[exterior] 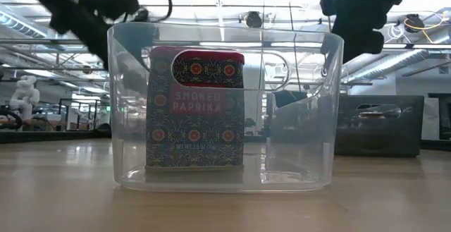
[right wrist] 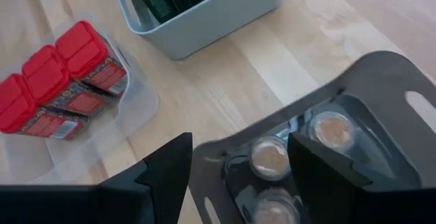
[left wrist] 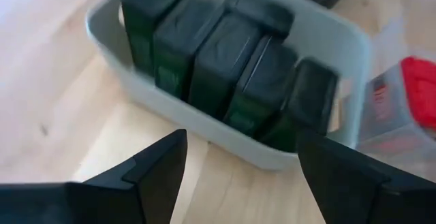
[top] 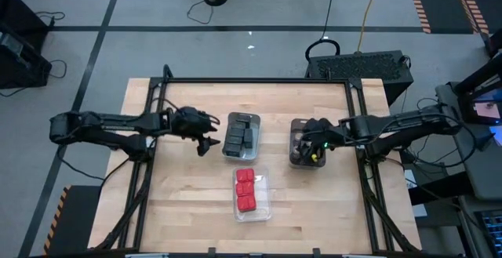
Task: Sort spices by type
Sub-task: Adjust the gray and transparent bins
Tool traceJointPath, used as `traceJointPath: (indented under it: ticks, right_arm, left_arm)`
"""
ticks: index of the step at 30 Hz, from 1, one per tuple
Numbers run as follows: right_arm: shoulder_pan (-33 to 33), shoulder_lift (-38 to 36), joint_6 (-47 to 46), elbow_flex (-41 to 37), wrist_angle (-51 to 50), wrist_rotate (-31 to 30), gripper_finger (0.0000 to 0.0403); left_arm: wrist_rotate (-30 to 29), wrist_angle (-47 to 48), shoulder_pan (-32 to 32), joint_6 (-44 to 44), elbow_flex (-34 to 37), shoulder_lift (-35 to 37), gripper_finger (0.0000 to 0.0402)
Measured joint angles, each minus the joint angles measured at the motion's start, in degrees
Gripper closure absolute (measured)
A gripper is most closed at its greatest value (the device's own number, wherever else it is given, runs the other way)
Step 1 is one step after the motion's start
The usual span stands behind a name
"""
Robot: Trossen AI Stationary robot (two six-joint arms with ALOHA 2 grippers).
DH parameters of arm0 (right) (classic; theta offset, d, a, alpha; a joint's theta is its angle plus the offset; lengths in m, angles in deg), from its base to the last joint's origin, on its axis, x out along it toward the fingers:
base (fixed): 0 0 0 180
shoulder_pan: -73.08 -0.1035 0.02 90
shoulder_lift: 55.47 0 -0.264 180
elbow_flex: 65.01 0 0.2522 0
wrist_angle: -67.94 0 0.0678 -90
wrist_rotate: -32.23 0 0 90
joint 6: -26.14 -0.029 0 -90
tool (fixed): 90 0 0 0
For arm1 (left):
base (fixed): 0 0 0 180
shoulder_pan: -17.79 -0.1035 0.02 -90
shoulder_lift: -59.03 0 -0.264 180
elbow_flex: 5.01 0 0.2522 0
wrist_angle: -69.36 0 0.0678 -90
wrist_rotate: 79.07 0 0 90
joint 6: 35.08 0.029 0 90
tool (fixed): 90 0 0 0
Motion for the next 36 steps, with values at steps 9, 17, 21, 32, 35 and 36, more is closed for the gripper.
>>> traceJointPath:
  ticks: [9,17,21,32,35,36]
  right_arm:
    - [-0.54,2.03,-1.16,0.00,1.26,-0.09,0.0179]
    - [-0.54,2.03,-1.16,0.00,1.42,-0.37,0.0179]
    - [-0.52,2.00,-1.14,0.00,1.46,-0.36,0.0179]
    - [-0.52,1.98,-0.31,0.00,1.46,-0.35,0.0179]
    - [-0.52,1.98,-0.14,0.00,1.46,-0.34,0.0179]
    - [-0.52,1.98,-0.14,0.00,1.46,-0.32,0.0179]
  left_arm:
    - [-2.49,-4.12,0.27,-0.96,3.52,-7.40,0.0120]
    - [-2.63,-13.25,2.20,-1.27,3.52,-18.33,0.0120]
    - [-2.62,-16.57,2.98,-1.38,2.81,-21.15,0.0120]
    - [-2.60,-17.13,3.62,-1.32,1.46,-22.70,0.0120]
    - [-2.68,-17.19,3.59,-1.15,1.46,-22.70,0.0120]
    - [-2.71,-17.16,3.59,-1.07,1.46,-22.70,0.0120]
